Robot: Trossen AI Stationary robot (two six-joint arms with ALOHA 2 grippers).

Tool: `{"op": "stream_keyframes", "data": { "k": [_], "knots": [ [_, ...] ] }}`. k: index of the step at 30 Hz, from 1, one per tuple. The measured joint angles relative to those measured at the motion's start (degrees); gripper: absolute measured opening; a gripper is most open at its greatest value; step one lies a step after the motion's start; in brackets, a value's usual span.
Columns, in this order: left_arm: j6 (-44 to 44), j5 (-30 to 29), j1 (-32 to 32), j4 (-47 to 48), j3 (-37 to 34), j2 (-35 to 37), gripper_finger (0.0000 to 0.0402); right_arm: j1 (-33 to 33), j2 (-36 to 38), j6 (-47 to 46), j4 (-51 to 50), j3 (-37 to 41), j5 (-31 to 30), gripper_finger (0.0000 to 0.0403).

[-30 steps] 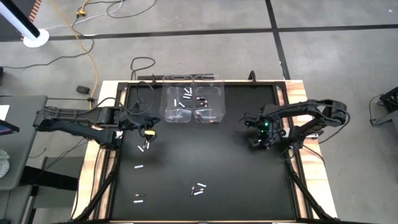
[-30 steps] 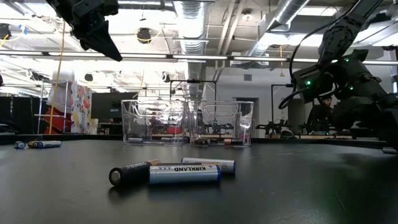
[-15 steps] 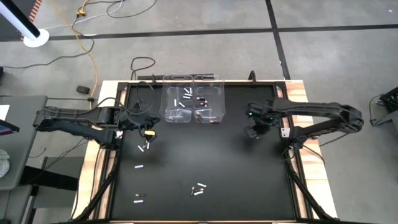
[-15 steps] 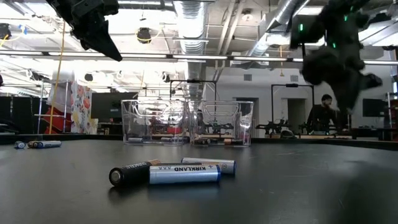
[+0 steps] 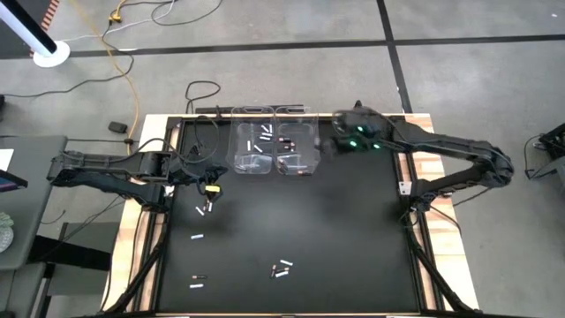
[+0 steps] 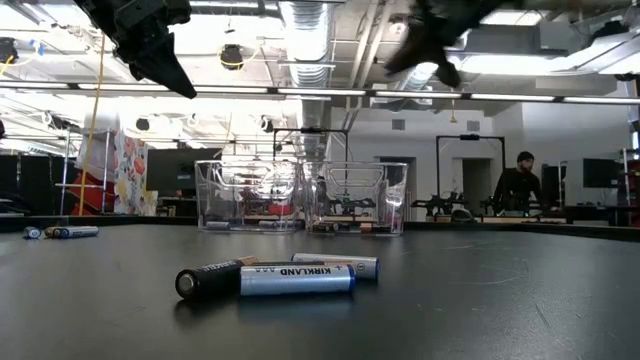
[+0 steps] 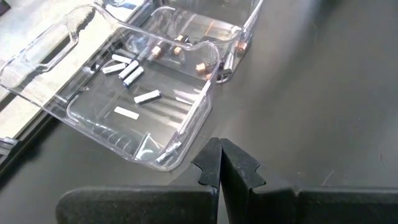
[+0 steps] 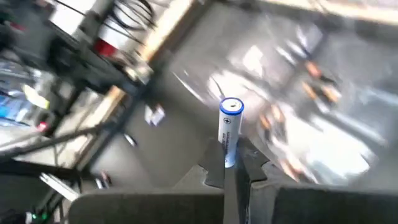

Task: Sort batteries
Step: Put the white battery into the left transparent bin

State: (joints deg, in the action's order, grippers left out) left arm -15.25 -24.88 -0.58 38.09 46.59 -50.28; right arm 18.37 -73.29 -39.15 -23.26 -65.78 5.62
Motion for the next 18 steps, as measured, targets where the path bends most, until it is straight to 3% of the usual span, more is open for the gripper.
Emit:
{"op": "stream_keyframes", "data": {
  "k": [18],
  "knots": [
    [-0.3,0.0,0.0,0.0,0.0,0.0,0.0,-0.5,-53.8,22.9,-0.5,-51.2,2.5,0.0013]
  ]
}}
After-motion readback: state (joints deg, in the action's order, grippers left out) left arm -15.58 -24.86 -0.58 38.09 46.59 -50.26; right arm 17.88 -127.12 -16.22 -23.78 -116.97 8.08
